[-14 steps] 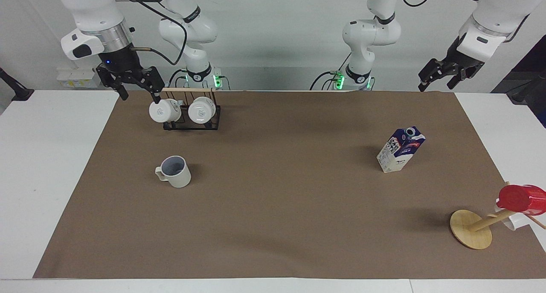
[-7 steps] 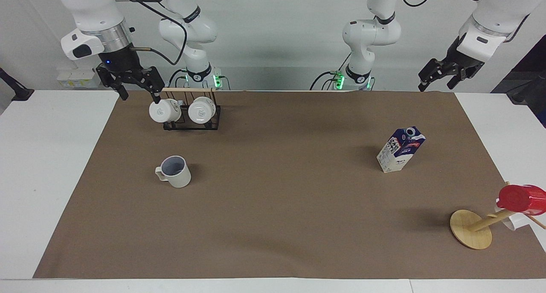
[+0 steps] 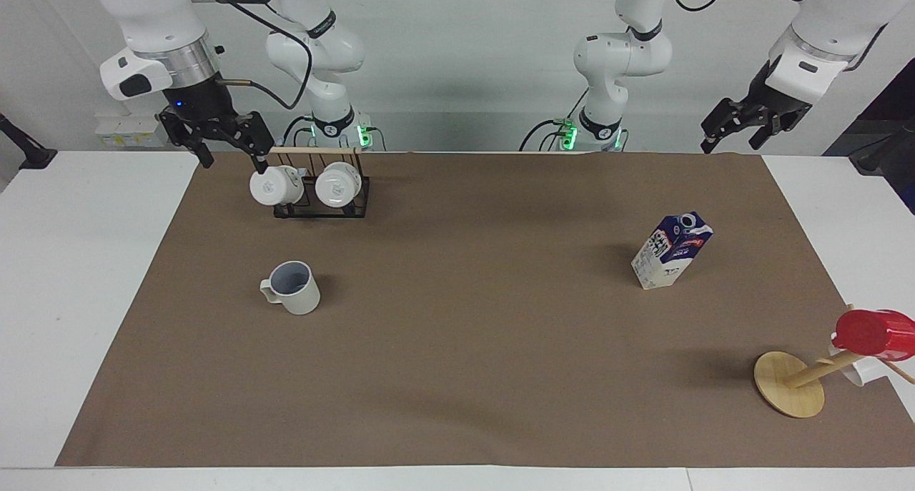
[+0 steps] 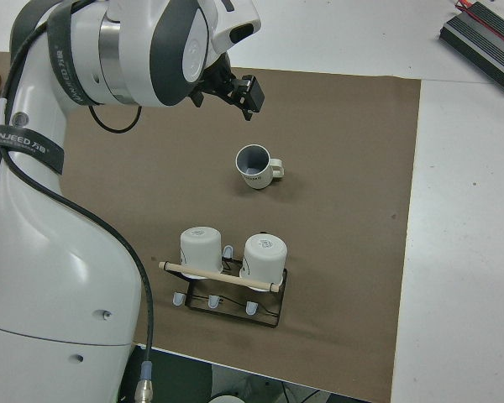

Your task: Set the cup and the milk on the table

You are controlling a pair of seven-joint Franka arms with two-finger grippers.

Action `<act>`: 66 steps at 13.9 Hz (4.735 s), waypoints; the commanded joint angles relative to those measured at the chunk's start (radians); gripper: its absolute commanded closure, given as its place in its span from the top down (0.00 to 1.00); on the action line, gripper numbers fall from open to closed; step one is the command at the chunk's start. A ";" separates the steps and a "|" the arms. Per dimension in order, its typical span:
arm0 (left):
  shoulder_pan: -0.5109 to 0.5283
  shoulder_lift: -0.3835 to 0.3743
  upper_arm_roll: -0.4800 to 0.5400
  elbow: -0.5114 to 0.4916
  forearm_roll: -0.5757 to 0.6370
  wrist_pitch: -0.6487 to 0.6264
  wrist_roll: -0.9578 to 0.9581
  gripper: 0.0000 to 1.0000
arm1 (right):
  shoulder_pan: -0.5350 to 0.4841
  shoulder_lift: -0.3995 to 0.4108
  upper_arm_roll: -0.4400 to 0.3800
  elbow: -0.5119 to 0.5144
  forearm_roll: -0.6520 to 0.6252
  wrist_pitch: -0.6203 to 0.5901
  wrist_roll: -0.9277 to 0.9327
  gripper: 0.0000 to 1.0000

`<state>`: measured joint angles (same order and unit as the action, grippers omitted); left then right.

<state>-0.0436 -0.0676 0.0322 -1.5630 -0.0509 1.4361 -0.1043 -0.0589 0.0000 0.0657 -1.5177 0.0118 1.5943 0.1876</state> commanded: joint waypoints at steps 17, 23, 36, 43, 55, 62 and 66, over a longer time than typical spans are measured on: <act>0.008 -0.003 -0.006 0.012 0.013 -0.022 -0.008 1.00 | -0.001 0.075 0.003 -0.171 0.010 0.265 -0.085 1.00; 0.007 -0.003 -0.006 0.012 0.013 -0.023 -0.008 1.00 | -0.013 0.101 0.003 -0.364 0.011 0.504 -0.076 1.00; 0.007 -0.003 -0.006 0.012 0.013 -0.023 -0.008 1.00 | -0.050 0.206 0.003 -0.463 0.013 0.624 -0.022 1.00; 0.008 -0.003 -0.006 0.012 0.013 -0.023 -0.008 1.00 | -0.048 0.204 0.003 -0.483 0.022 0.632 -0.019 0.00; 0.004 -0.003 -0.009 0.012 0.013 -0.023 -0.009 1.00 | 0.019 0.157 0.006 -0.308 0.014 0.423 0.151 0.00; 0.008 -0.004 -0.005 0.009 0.013 -0.028 -0.009 1.00 | 0.140 0.190 0.006 -0.231 -0.007 0.415 0.304 0.00; -0.006 -0.004 -0.012 0.011 0.013 -0.023 -0.009 1.00 | 0.269 0.281 0.006 -0.129 -0.016 0.409 0.444 0.00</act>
<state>-0.0448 -0.0676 0.0245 -1.5630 -0.0510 1.4289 -0.1046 0.1662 0.2154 0.0715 -1.7309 0.0094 2.0199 0.5758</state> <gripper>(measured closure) 0.000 0.960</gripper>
